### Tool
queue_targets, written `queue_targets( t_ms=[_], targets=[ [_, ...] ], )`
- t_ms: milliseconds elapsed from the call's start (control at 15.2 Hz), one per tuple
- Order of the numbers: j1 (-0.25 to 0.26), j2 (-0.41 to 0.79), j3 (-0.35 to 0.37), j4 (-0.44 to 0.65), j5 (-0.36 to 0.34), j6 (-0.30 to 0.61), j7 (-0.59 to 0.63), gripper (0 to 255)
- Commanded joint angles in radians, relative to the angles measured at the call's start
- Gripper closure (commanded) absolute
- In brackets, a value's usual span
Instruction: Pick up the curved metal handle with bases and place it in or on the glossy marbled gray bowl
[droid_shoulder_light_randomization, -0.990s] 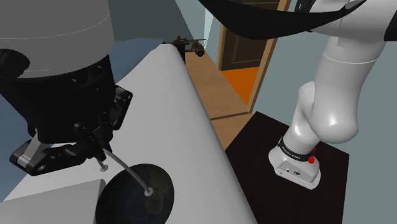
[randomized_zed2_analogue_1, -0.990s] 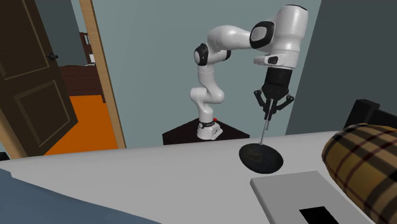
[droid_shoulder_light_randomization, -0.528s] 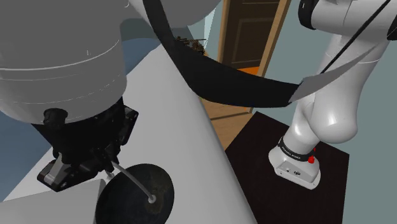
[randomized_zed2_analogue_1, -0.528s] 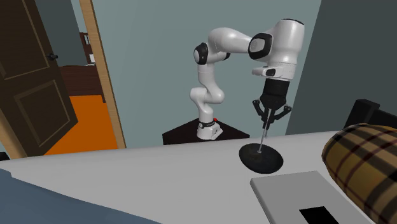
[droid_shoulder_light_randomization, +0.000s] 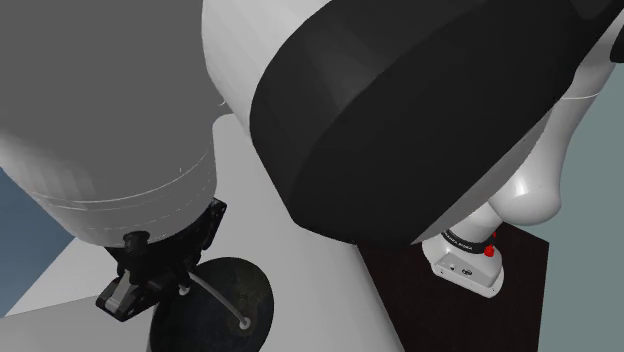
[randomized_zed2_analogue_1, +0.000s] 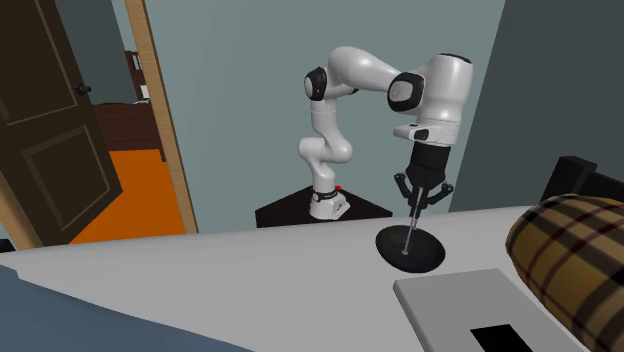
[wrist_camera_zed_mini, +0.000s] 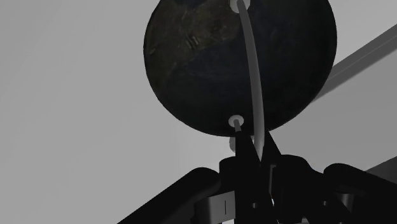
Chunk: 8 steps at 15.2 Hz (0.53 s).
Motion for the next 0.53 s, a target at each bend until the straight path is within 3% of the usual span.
queue_targets(
  t_ms=[0, 462],
  targets=[
    [-0.003, -0.003, -0.001, -0.031, 0.0, 0.029, 0.006, 255],
    [-0.003, -0.003, -0.001, -0.041, -0.001, 0.038, 0.008, 255]
  ],
)
